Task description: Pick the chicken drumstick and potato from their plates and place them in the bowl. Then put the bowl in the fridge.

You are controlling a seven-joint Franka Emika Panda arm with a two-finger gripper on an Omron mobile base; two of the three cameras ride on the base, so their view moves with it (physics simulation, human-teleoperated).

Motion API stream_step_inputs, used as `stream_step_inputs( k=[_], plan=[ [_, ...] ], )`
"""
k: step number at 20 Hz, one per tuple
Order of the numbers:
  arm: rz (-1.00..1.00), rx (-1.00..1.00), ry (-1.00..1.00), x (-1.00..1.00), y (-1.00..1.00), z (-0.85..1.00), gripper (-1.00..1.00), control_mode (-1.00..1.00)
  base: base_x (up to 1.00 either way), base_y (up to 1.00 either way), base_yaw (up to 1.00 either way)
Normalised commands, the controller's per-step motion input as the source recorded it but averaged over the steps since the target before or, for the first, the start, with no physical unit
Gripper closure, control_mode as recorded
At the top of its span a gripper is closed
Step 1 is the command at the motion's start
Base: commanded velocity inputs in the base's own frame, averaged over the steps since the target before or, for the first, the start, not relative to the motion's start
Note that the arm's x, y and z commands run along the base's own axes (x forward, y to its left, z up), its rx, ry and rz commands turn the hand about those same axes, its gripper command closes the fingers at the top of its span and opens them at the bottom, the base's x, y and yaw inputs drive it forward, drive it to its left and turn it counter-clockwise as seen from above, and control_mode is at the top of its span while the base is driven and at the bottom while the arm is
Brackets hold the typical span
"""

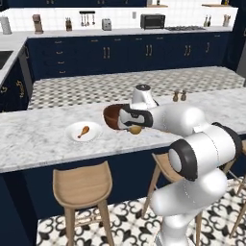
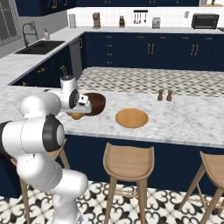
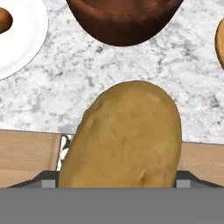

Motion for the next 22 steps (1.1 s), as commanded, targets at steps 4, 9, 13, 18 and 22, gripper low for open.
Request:
stream_step_inputs(
  k=[4,9,13,18,22],
  plan=[
    [0.00,0.00,0.00,0.00,0.00,0.00,1.00,1.00,0.00,0.50,0.00],
    [0.00,0.00,0.00,0.00,0.00,0.00,1.00,1.00,0.22,0.32,0.00],
    [0.00,0.00,0.00,0.00,0.00,0.00,1.00,1.00,0.70,0.00,0.00],
    [0.00,0.00,0.00,0.00,0.00,0.00,1.00,1.00,0.53,0.00,0.00],
    [0.00,0.00,0.00,0.19,-0.02,0.00,1.00,-1.00,0.00,0.00,0.00]
  ],
)
